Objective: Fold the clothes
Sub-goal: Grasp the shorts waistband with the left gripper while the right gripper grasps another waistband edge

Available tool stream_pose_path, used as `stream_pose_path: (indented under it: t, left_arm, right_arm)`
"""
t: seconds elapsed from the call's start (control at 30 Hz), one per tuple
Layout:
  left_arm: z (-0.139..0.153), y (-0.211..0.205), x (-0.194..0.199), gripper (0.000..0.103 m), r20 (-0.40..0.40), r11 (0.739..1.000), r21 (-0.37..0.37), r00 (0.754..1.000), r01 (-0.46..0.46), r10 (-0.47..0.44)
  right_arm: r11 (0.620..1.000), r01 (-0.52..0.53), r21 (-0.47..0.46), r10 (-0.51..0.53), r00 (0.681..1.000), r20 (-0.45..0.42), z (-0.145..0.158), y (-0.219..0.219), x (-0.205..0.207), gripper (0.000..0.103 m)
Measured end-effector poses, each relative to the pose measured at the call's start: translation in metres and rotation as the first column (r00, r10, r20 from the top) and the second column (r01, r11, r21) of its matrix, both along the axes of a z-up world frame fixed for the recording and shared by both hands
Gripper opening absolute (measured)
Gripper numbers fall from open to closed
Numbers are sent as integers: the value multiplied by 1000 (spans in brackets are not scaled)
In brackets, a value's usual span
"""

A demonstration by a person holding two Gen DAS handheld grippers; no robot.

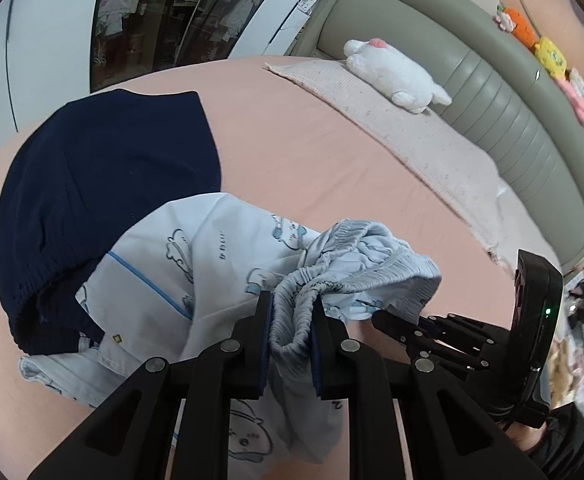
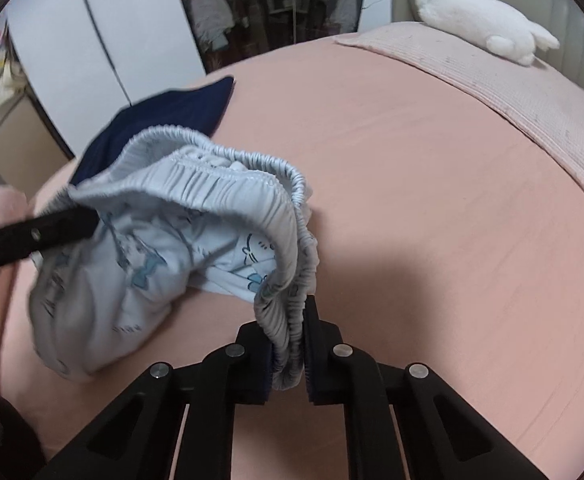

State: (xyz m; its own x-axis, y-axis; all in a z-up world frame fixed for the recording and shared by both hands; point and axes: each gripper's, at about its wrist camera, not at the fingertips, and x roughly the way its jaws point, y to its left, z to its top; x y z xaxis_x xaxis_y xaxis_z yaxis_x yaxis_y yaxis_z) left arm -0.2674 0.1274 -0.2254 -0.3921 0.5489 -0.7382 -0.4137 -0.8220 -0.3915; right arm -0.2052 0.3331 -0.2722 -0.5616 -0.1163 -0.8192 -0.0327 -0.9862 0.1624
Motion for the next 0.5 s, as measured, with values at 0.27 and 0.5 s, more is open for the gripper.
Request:
stream_pose_path:
  t: [0.27, 0.5]
  left_arm:
    - [43, -15, 22, 14, -49, 997, 73, 998, 41, -37]
    - [72, -25, 37, 14, -102, 999, 27, 994, 43, -40]
  right_arm:
    - [990, 27, -141, -42, 994, -103, 44, 12, 17, 9]
    - [998, 23, -59, -32, 986, -162, 88, 15, 25, 7]
